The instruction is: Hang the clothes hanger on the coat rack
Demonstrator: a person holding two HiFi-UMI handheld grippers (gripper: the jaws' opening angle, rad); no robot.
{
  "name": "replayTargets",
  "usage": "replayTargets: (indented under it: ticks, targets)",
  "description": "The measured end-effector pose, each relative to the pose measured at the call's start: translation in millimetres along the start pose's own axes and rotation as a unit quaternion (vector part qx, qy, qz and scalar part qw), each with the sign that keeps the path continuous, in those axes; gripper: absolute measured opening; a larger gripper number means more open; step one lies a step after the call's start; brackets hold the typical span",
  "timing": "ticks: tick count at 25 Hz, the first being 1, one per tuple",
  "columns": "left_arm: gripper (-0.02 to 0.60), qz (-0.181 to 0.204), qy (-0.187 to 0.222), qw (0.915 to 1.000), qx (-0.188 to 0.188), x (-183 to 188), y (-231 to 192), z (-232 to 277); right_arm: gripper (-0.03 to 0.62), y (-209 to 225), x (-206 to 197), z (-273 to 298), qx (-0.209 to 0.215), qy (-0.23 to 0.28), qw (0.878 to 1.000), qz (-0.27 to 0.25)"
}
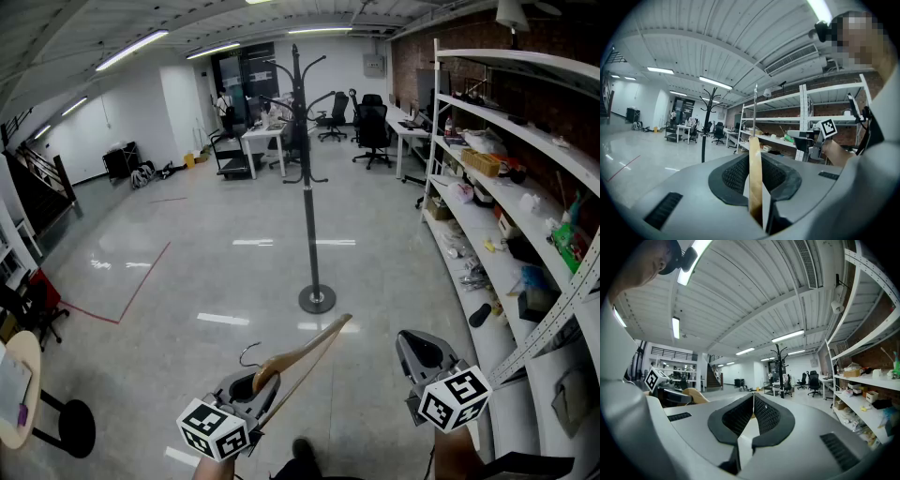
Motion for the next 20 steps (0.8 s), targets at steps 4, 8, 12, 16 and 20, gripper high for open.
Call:
replayTargets:
  ticks: [4,8,12,16,20]
  targets:
    - [0.054,0.005,0.004,0.9998,-0.017,7,-21,33,0.008,30,0,30,-0.019,-0.002,1.000,-0.002]
    - [0.054,0.017,0.007,0.9994,-0.031,19,-58,67,0.008,54,4,80,-0.022,0.006,1.000,0.002]
    - [0.052,0.016,0.005,0.9991,-0.038,34,-97,108,0.008,78,12,133,-0.022,0.004,1.000,-0.001]
    - [0.052,0.015,0.003,0.9987,-0.048,45,-128,140,0.008,92,18,176,-0.019,0.004,1.000,-0.014]
    - [0.052,0.012,-0.003,0.9984,-0.054,52,-144,169,0.008,113,22,208,-0.020,-0.004,1.000,-0.013]
Point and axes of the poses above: the fingertips, and each gripper's own axes: z forward along the fingers, y to its right, x out of its top, the point moved 4 cm from there along -z, backward along the fingers, and after that the axes turned 14 degrees about x, right-handed, at the moved point
